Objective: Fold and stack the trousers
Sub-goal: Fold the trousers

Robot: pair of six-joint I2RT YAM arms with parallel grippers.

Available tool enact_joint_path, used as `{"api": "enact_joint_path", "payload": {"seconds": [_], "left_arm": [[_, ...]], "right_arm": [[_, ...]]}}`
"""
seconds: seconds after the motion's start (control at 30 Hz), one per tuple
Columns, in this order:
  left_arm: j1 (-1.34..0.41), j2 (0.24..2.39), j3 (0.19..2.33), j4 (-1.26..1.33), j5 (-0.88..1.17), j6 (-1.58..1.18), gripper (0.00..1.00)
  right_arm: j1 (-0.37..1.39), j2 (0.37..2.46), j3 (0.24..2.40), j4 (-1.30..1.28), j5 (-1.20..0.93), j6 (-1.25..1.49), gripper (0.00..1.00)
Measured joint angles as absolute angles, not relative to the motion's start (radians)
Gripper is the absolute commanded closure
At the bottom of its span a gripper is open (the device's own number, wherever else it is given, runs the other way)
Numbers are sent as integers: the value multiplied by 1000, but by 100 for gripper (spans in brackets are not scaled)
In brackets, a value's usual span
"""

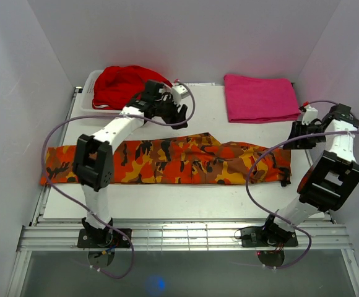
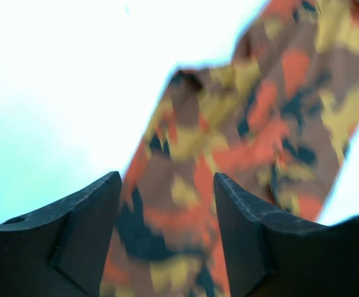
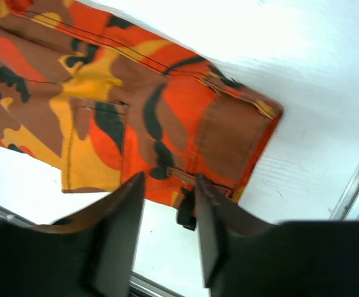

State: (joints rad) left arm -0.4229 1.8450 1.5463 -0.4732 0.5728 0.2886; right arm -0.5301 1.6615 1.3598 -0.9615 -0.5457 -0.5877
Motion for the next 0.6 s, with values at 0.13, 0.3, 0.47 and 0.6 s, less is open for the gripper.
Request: {"api": "enact_joint_path", "payload": {"seconds": [0.13,0.3,0.47,0.6], "left_arm": [[-475,2114,1805,-431,561,212,37],[-517,2307,1896,-431,568,170,37],[-562,2347,1896,-440,592,149,37],[-587,2347,1893,-397,629,124,37]], "right_arm": [[-433,1626,1330,-937,-543,-583,87],[-361,1639,1186,-882,-475,-575,92],[-367,1685,1082,-785,-385,-568,92],[-367,1708,1048,-708,-354,-556,92]]}}
